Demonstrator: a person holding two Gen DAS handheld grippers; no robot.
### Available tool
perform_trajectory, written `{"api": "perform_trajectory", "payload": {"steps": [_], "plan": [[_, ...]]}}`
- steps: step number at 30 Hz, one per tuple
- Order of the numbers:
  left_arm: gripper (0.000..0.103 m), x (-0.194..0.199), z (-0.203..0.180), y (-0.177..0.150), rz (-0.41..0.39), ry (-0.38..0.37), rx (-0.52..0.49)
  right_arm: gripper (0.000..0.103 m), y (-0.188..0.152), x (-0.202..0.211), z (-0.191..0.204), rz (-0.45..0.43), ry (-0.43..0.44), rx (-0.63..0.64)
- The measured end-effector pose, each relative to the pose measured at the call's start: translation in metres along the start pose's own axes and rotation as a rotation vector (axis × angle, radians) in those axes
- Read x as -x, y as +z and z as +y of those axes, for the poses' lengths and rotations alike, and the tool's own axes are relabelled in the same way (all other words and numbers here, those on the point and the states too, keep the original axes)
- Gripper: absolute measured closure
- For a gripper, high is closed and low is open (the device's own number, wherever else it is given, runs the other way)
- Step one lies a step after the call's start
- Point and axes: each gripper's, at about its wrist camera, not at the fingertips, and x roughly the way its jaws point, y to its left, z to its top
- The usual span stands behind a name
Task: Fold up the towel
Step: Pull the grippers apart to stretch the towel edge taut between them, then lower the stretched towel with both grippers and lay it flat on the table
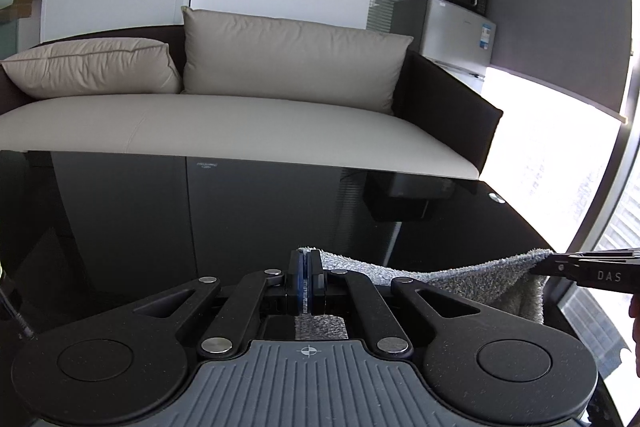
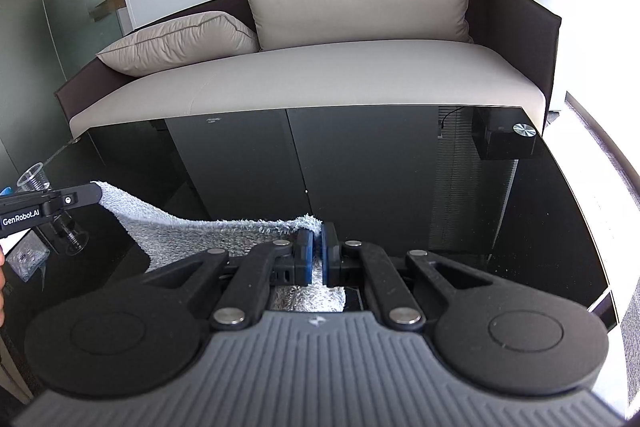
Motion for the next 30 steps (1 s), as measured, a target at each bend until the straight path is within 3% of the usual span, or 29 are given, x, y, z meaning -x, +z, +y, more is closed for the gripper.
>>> {"api": "perform_trajectory", "payload": {"steps": [14,15,18,19,20,30], "plan": [[0.101,-0.055,0.009,-0.005,0.031,0.069,-0.020,0.097,-0.014,-0.064,-0.011,-0.031,-0.049,0.020],[0.101,-0.058,0.009,-0.006,0.036,0.073,-0.020,0.095,-0.015,-0.067,-0.011,-0.030,-0.049,0.023],[0.101,-0.069,0.010,-0.007,0.057,0.083,-0.027,0.068,-0.015,-0.071,-0.015,-0.067,-0.056,0.026],[0.101,-0.073,0.010,-0.008,0.064,0.083,-0.029,0.055,-0.014,-0.072,-0.016,-0.083,-0.064,0.028],[0.101,-0.075,0.010,-0.007,0.064,0.084,-0.028,0.050,-0.014,-0.073,-0.019,-0.095,-0.075,0.031],[0.097,-0.091,0.010,-0.009,0.088,0.076,-0.031,0.046,-0.012,-0.077,-0.060,-0.098,-0.140,-0.063]]}}
